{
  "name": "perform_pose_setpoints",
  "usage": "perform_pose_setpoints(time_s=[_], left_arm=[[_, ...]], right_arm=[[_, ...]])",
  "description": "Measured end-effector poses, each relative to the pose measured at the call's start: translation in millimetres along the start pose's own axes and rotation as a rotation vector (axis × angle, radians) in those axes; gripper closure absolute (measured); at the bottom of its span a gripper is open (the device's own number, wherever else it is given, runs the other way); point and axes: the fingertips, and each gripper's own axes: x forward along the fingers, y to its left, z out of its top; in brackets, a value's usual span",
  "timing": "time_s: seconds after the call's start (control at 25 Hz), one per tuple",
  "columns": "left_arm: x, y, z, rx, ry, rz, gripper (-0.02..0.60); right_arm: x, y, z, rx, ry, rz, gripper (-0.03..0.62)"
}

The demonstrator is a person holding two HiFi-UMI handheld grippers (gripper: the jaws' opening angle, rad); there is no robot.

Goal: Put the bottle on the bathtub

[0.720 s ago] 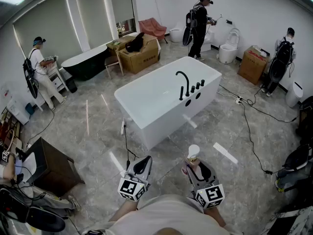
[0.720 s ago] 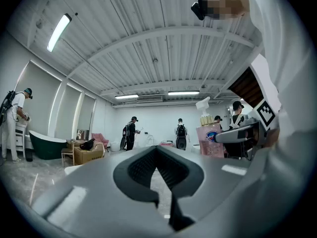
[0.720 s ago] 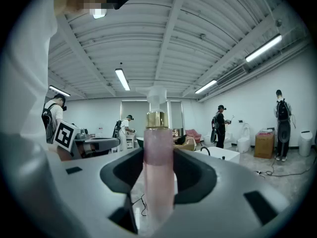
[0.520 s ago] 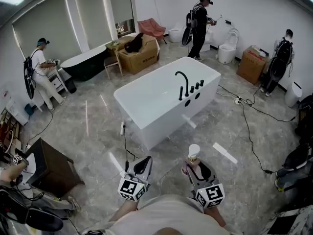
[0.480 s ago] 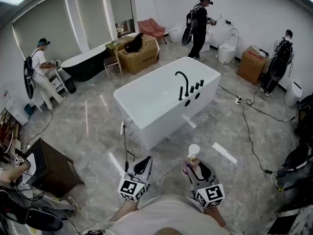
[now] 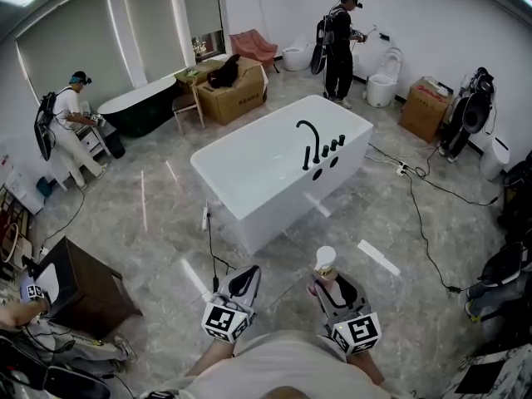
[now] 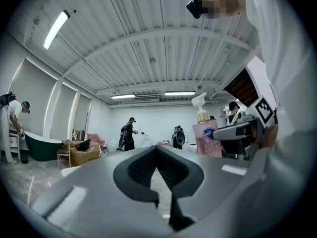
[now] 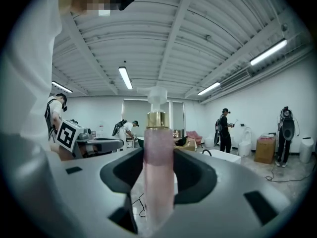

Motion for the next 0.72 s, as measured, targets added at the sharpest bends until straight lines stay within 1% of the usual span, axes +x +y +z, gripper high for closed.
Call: perform_pose_setpoints(time_s=[0.28, 0.44, 0.56, 0.72], left_arm=[[-10, 33, 0, -0.007, 0.001, -0.019, 0.578], [-19, 58, -3, -0.004, 0.004, -0.033, 0.578], [-30, 81, -3, 0.004, 0.004, -0.030, 0.578], [-27, 100, -4, -0.034, -0.013, -0.019, 0.578]], right_arm=[[26, 17, 1, 0.024, 0.012, -0.029, 0.405], [44, 29, -2, 0.040, 0.012, -0.055, 0.405], [57, 39, -3, 0.041, 0.015, -0.067, 0.405], [79, 37, -3, 0.043, 0.025, -0.078, 0.405]])
